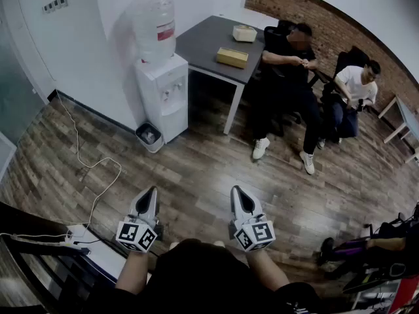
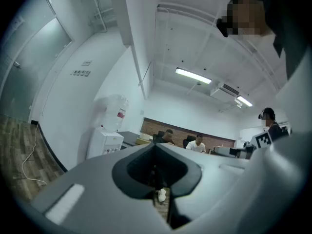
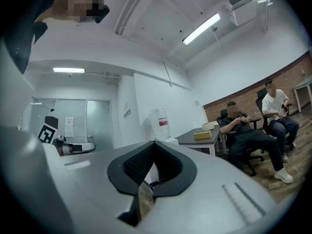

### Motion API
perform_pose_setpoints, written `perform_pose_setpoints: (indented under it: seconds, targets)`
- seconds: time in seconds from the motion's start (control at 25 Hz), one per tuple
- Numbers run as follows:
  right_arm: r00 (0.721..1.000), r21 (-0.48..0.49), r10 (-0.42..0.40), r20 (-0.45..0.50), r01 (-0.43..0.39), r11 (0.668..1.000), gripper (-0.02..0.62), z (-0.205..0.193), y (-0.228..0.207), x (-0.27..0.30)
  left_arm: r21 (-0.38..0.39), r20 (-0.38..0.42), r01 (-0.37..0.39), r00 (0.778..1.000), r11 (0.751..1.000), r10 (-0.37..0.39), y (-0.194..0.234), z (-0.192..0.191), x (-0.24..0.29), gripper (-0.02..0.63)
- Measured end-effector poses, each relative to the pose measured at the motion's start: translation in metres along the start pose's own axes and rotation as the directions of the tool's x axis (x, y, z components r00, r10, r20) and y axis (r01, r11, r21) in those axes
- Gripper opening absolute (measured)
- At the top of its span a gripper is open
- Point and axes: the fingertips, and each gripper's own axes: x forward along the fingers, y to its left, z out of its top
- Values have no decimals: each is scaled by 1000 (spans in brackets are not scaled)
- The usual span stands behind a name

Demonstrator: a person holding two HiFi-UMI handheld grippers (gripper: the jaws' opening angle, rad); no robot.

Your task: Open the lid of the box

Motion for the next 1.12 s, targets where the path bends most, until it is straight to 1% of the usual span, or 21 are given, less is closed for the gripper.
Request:
perform_pose_setpoints:
  seconds: [0.12,0.52,0.72,1.12]
  targets:
    - [1000,0,-3,6,3,1000,0,0,2,0,-3,4,12,1000,1000,-12,-1,1,2,0]
    - [1000,-11,1,13,0,1000,0,2,6,-3,-14,15,9,1000,1000,-9,0,1,-1,0]
    - [1000,-1,-2,11,2,1000,2,-2,6,-5,-24,12,13,1000,1000,-13,2,-2,-2,0]
    - [1000,0,5,29,-5,1000,2,3,22,15,-27,34,33,999,999,-32,17,9,0,0]
